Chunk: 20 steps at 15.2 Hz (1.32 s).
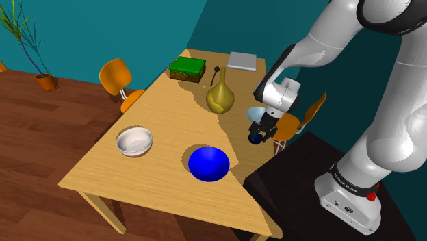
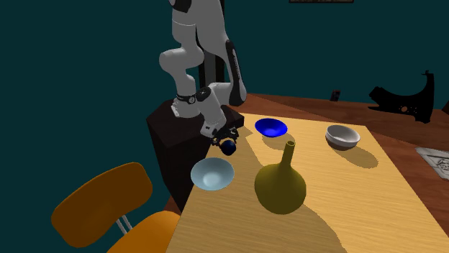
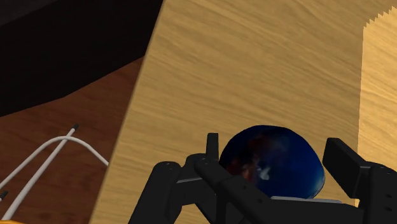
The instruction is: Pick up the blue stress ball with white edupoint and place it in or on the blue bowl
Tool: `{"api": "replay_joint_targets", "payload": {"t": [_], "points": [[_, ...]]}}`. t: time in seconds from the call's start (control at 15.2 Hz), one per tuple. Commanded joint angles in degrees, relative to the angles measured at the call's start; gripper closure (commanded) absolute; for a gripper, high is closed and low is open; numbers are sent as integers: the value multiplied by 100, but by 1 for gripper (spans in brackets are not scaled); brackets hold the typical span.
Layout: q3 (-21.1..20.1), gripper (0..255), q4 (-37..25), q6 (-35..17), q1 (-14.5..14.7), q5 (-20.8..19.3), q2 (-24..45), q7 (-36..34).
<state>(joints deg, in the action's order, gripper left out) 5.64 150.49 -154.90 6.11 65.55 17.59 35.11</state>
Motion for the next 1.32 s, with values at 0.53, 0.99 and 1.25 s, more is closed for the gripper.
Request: {"api": "replay_joint_targets", "payload": {"t": [0.53,0.99,1.25], "points": [[314,255,366,253,166,-1057,-874,-997],[506,255,594,557,190,-2040,-1639,-1886],[553,255,675,780,138,-2567,-2062,-2361]]}}
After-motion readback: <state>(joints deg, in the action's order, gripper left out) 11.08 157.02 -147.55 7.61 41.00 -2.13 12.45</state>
